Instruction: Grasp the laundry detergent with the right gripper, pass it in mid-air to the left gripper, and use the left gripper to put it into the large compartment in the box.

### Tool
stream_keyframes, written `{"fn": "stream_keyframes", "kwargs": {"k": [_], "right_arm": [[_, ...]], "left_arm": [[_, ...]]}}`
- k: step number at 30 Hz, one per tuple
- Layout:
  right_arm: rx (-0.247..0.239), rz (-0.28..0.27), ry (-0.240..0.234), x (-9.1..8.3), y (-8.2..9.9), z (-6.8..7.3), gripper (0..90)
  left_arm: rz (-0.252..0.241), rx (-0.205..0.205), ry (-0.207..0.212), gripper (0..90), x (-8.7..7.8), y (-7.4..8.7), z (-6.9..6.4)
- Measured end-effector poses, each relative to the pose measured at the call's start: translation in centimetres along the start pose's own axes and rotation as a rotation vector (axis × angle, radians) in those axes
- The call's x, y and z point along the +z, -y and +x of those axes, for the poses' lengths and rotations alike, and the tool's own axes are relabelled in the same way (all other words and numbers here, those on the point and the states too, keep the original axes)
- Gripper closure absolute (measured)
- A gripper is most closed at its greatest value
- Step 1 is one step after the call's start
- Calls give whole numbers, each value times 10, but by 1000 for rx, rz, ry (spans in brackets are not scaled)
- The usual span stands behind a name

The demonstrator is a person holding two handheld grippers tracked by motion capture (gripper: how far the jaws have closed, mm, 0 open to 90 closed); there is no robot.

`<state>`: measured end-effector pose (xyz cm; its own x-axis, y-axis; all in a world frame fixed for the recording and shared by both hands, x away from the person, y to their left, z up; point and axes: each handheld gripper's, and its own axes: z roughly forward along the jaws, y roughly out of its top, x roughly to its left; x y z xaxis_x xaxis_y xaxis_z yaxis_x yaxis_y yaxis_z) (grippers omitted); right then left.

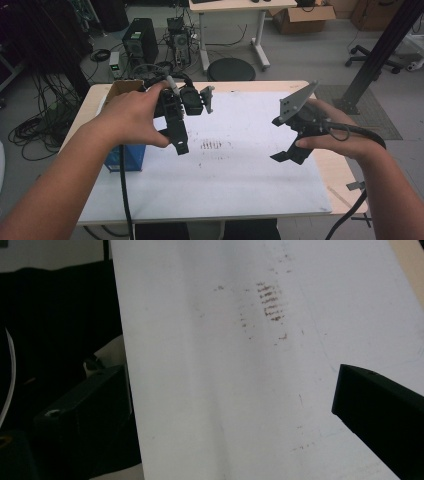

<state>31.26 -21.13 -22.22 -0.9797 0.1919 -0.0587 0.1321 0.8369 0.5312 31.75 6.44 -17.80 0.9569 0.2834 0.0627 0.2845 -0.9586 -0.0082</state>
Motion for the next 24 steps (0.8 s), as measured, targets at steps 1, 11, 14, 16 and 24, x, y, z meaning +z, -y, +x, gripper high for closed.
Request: {"fn": "stream_keyframes", "kwargs": {"k": [1,11,14,16,24], "right_arm": [[-7,14,-4,1,-1,-1,25],[-36,92,-10,14,-5,-11,30],[-39,102,-12,15,-5,-16,30],[-39,108,-10,16,-6,-18,30],[-44,115,-8,18,-8,-21,31]], "left_arm": [[8,14,2,2,1,-1,0],[30,64,19,2,10,-10,3],[40,59,22,2,12,-11,7],[46,58,21,2,13,-12,9],[44,53,23,2,14,-13,15]]}}
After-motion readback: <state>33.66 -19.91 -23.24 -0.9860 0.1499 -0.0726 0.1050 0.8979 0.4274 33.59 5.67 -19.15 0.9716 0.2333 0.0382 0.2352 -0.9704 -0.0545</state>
